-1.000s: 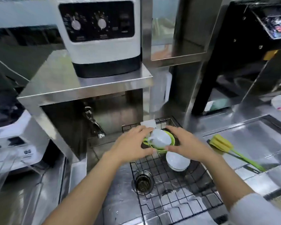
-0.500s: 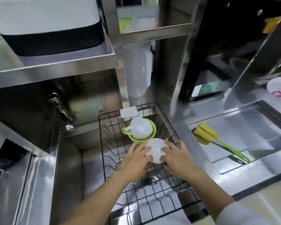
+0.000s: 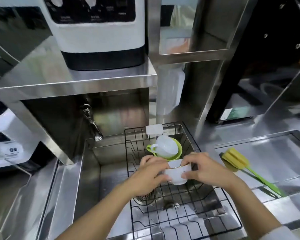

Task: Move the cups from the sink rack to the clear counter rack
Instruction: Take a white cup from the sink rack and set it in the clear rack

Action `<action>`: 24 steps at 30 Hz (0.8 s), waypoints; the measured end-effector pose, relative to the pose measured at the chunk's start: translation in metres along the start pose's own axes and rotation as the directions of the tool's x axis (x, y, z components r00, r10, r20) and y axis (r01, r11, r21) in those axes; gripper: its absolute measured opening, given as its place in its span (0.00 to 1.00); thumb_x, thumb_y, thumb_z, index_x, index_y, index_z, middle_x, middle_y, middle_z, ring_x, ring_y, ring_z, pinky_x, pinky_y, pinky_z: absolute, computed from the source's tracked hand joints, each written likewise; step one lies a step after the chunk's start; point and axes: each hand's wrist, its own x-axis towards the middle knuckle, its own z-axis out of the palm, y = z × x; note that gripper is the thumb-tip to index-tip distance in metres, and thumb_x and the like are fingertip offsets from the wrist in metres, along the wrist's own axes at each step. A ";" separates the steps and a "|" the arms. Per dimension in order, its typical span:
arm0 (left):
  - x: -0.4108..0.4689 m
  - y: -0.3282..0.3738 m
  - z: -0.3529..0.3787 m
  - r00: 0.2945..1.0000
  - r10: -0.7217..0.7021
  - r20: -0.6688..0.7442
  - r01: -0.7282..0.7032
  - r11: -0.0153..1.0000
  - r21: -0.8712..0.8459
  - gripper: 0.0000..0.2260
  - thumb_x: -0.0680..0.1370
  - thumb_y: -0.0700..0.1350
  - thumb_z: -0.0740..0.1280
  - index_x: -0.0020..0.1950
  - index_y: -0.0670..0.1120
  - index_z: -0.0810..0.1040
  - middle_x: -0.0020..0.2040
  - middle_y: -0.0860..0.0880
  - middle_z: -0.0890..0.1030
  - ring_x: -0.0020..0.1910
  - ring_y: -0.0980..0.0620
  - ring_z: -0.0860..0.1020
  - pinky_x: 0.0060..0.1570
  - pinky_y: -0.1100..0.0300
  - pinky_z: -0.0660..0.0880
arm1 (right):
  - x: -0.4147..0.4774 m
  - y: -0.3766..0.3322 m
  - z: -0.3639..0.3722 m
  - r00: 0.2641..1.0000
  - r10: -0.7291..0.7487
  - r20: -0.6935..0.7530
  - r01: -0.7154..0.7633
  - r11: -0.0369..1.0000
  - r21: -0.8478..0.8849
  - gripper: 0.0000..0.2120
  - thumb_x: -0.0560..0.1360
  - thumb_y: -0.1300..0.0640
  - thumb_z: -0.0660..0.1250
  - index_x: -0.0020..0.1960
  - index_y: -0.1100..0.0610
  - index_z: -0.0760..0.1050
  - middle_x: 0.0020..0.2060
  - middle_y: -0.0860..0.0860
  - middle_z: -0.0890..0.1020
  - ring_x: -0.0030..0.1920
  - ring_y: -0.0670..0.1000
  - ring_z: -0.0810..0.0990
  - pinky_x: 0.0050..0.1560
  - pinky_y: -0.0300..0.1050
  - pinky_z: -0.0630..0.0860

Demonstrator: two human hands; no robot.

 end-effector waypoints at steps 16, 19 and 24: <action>-0.166 -0.002 -0.154 0.856 -0.336 -0.393 -0.177 0.524 -0.833 0.13 0.75 0.47 0.60 0.30 0.51 0.75 0.28 0.58 0.73 0.28 0.60 0.70 0.26 0.68 0.68 | 0.055 -0.216 0.060 0.945 -0.322 -0.060 0.306 0.804 0.510 0.25 0.60 0.37 0.71 0.53 0.47 0.76 0.48 0.47 0.82 0.49 0.46 0.80 0.47 0.40 0.77; -0.197 -0.010 -0.181 0.767 -0.439 -0.468 -0.304 0.395 -0.867 0.11 0.78 0.43 0.60 0.37 0.46 0.76 0.34 0.51 0.78 0.35 0.54 0.75 0.34 0.61 0.72 | 0.058 -0.263 0.077 0.899 -0.432 -0.071 0.403 0.755 0.517 0.31 0.55 0.30 0.71 0.56 0.37 0.72 0.55 0.45 0.79 0.55 0.47 0.78 0.51 0.43 0.78; -0.250 -0.024 -0.220 0.643 -0.559 -0.523 -0.434 0.297 -0.851 0.15 0.80 0.43 0.56 0.57 0.35 0.75 0.48 0.43 0.81 0.44 0.50 0.80 0.43 0.55 0.78 | 0.066 -0.323 0.108 0.814 -0.579 -0.049 0.557 0.754 0.348 0.43 0.54 0.43 0.77 0.60 0.25 0.57 0.65 0.42 0.67 0.63 0.40 0.70 0.58 0.30 0.69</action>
